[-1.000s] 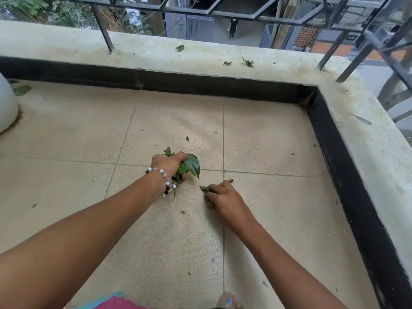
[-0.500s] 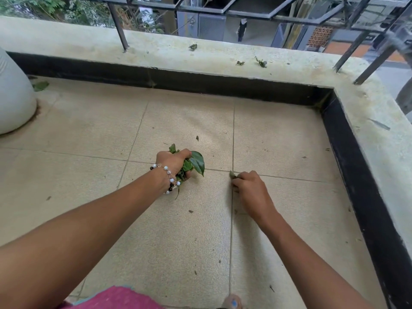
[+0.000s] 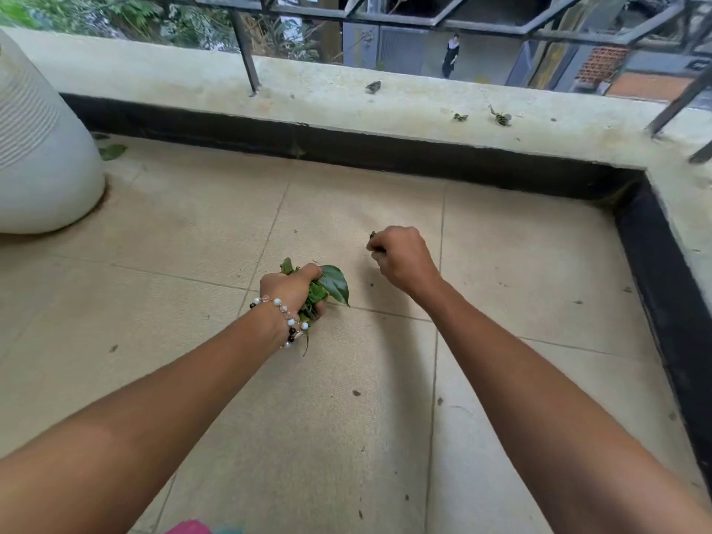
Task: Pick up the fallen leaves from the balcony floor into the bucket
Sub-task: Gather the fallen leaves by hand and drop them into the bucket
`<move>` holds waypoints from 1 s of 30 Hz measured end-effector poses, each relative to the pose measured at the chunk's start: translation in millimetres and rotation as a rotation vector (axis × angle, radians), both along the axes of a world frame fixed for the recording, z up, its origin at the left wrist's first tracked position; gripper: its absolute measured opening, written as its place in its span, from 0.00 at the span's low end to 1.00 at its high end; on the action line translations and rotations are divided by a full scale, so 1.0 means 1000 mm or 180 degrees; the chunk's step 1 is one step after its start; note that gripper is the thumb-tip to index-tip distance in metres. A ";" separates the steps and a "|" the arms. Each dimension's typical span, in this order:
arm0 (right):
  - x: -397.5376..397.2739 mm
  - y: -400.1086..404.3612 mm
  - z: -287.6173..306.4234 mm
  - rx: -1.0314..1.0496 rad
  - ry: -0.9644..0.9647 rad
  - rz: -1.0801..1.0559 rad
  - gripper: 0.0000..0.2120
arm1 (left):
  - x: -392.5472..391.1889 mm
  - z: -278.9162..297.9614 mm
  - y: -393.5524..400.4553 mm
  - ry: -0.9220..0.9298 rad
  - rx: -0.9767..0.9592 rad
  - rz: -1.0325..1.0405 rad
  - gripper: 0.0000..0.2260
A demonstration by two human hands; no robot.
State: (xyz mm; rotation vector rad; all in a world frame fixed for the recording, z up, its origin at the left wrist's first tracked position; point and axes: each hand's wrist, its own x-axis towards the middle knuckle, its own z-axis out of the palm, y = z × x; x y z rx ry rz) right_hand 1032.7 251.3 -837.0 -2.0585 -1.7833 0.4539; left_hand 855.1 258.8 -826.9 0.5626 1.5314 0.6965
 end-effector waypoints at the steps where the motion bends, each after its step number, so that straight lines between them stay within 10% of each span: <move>1: -0.004 0.006 -0.003 -0.0126 -0.0189 0.0096 0.13 | -0.002 0.001 0.002 0.0004 -0.0001 0.0027 0.09; 10: -0.002 -0.014 -0.033 -0.0243 -0.0682 0.0396 0.10 | 0.001 -0.006 0.004 -0.0006 -0.0015 0.0126 0.10; 15: 0.016 -0.049 -0.007 0.0276 0.3920 -0.1433 0.06 | 0.038 -0.008 -0.010 -0.0252 -0.0046 0.0010 0.09; 18: 0.022 -0.070 0.009 0.0317 0.5038 -0.1733 0.07 | 0.073 -0.001 -0.028 -0.0396 -0.0083 0.0023 0.08; 30: 0.018 -0.190 0.124 0.0745 0.4972 -0.2673 0.13 | 0.136 0.117 -0.149 -0.0405 -0.0385 -0.0541 0.06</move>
